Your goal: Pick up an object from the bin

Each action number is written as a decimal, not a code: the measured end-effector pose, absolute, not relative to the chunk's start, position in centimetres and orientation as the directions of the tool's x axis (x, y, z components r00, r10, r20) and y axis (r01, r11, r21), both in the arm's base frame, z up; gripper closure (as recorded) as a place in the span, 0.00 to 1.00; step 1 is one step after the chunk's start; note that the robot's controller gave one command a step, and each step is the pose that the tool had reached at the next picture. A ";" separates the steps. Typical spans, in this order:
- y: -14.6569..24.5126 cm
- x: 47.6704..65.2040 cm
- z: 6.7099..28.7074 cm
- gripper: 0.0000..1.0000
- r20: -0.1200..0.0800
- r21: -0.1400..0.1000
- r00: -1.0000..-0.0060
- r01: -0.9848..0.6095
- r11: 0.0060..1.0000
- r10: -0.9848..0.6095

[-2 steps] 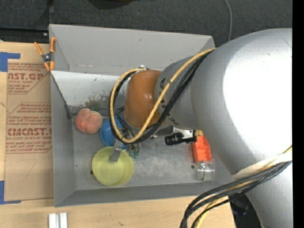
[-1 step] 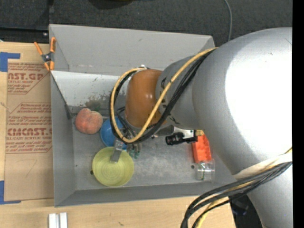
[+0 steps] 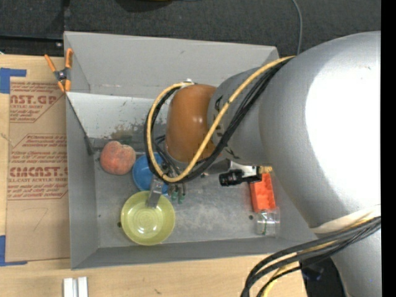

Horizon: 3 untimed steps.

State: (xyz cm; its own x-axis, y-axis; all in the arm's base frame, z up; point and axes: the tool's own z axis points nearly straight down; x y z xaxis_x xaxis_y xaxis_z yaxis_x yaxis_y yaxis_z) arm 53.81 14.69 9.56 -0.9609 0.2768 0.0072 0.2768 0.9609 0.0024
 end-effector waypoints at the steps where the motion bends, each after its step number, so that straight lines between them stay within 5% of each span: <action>1: 14.8 54.1 11.3 1.00 -0.001 0.008 -0.961 0.276 0.961 0.276; 3: 14.7 53.8 12.6 1.00 0.006 0.004 -0.961 0.276 0.961 0.276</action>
Offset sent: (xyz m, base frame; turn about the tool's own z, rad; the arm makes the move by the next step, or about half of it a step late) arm -0.0001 0.0000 0.0304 0.0000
